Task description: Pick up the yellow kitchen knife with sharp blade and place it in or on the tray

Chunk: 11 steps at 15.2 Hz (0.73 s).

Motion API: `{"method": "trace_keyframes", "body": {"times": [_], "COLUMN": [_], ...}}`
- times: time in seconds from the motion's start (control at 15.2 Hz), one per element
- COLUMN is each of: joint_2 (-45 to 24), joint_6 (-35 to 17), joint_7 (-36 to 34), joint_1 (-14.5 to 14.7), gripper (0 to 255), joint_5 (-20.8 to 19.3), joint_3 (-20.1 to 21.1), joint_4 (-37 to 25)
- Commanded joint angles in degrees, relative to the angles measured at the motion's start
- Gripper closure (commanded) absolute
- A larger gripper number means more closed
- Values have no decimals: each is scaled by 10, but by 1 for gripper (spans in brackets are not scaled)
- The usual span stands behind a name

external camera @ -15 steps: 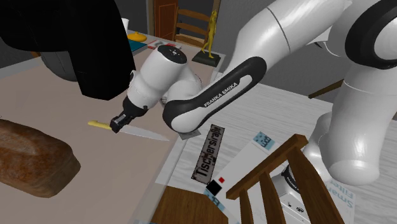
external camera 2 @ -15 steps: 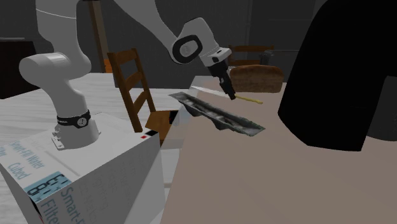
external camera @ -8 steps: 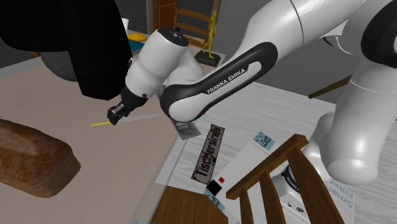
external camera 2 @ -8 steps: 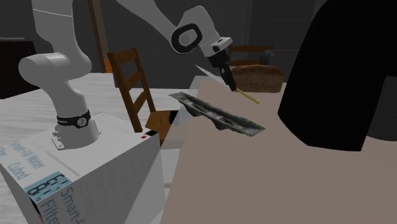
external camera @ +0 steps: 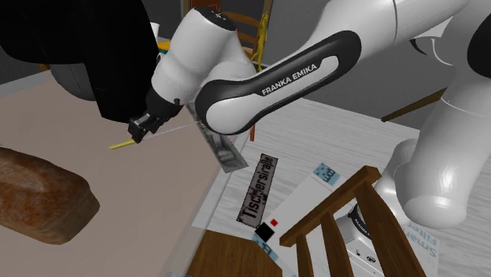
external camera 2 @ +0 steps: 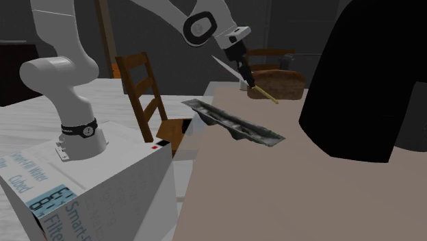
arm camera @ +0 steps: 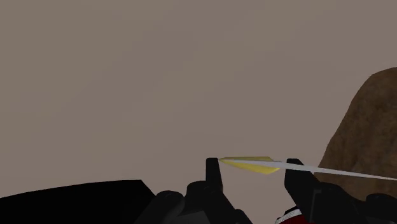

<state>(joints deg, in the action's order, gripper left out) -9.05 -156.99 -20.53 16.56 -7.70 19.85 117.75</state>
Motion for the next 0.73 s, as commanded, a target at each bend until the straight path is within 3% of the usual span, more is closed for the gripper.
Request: {"method": "trace_keyframes", "body": {"times": [0.0,0.33,0.66], "joint_2": [8,67,116], "joint_6": [13,2,10], "joint_7": [6,138,274], "joint_1": [-2,-55,-86], "gripper": [255,255,255], "joint_5": [8,116,220], "joint_3": [3,3,-24], "joint_4": [-5,61,108]}}
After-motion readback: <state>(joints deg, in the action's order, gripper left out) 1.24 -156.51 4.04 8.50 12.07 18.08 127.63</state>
